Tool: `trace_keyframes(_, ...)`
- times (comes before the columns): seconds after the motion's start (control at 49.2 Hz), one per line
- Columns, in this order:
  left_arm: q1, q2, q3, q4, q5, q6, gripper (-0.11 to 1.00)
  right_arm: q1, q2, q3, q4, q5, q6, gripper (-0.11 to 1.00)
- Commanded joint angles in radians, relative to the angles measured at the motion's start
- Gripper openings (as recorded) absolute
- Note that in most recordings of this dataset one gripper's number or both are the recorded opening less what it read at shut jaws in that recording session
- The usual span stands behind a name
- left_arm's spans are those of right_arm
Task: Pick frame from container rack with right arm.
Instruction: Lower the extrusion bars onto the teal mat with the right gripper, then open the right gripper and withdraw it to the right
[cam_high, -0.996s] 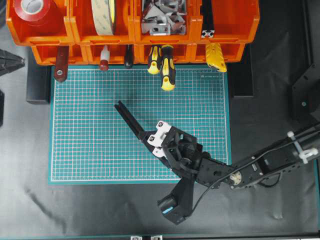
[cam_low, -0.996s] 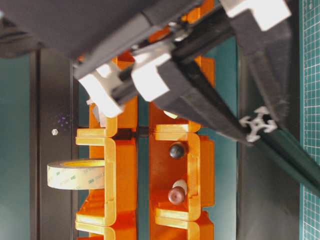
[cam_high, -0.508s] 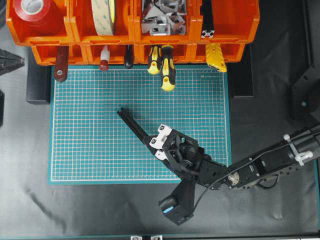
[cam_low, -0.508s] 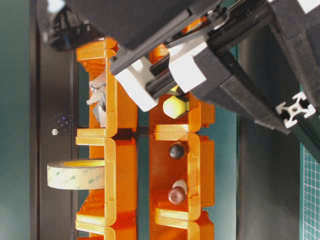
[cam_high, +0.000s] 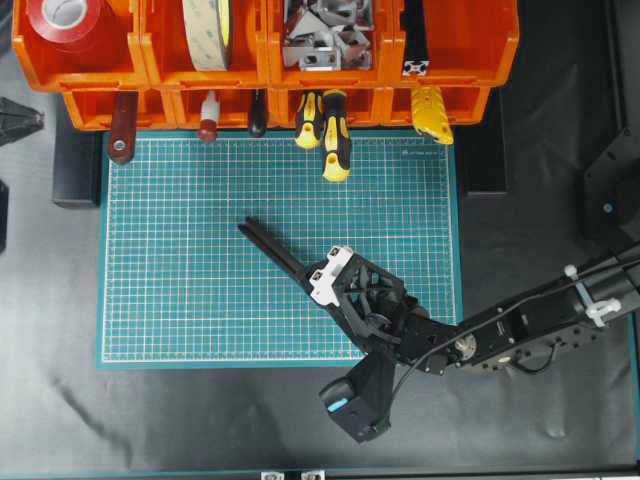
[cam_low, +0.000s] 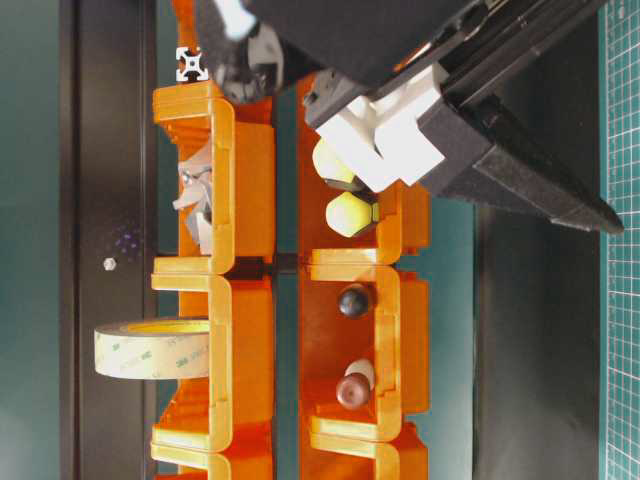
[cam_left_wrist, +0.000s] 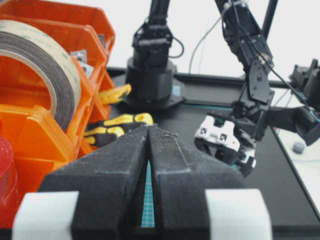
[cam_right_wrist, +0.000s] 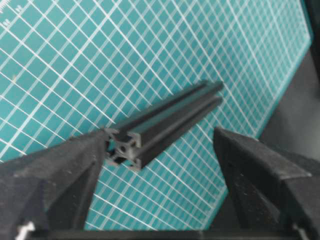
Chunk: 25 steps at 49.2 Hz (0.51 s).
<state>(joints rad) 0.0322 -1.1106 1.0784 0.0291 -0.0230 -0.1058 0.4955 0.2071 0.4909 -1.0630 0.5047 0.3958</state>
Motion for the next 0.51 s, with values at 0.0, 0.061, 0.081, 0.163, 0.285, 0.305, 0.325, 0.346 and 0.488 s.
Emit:
trace_keyframes(0.0,0.003,0.003,-0.032,0.005,-0.005,0.0,0.01,0.005,-0.02,-0.008,0.029,-0.003,0.006,0.79)
trace_keyframes(0.061,0.003,0.0,-0.032,0.005,-0.005,0.002,0.01,0.008,-0.021,-0.003,0.071,-0.002,0.011,0.79)
trace_keyframes(0.081,0.003,0.0,-0.032,0.005,-0.005,0.0,0.01,0.008,-0.023,-0.002,0.089,-0.002,0.015,0.79)
trace_keyframes(0.163,0.003,0.0,-0.032,0.005,-0.005,0.002,0.01,0.008,-0.026,0.006,0.179,-0.005,0.037,0.79)
trace_keyframes(0.285,0.003,0.0,-0.032,0.005,-0.005,0.0,0.01,0.008,-0.031,0.014,0.304,-0.011,0.064,0.79)
trace_keyframes(0.305,0.003,0.0,-0.031,0.005,-0.005,0.0,0.01,0.008,-0.031,0.017,0.316,-0.011,0.069,0.79)
trace_keyframes(0.325,0.003,0.0,-0.032,0.005,-0.005,0.0,0.01,0.008,-0.034,0.017,0.328,-0.011,0.072,0.79)
trace_keyframes(0.346,0.003,0.0,-0.031,0.005,-0.005,0.002,0.01,0.008,-0.035,0.017,0.336,-0.011,0.078,0.79)
trace_keyframes(0.488,0.003,-0.002,-0.029,0.005,-0.005,0.002,0.01,0.006,-0.054,0.02,0.368,-0.005,0.129,0.79)
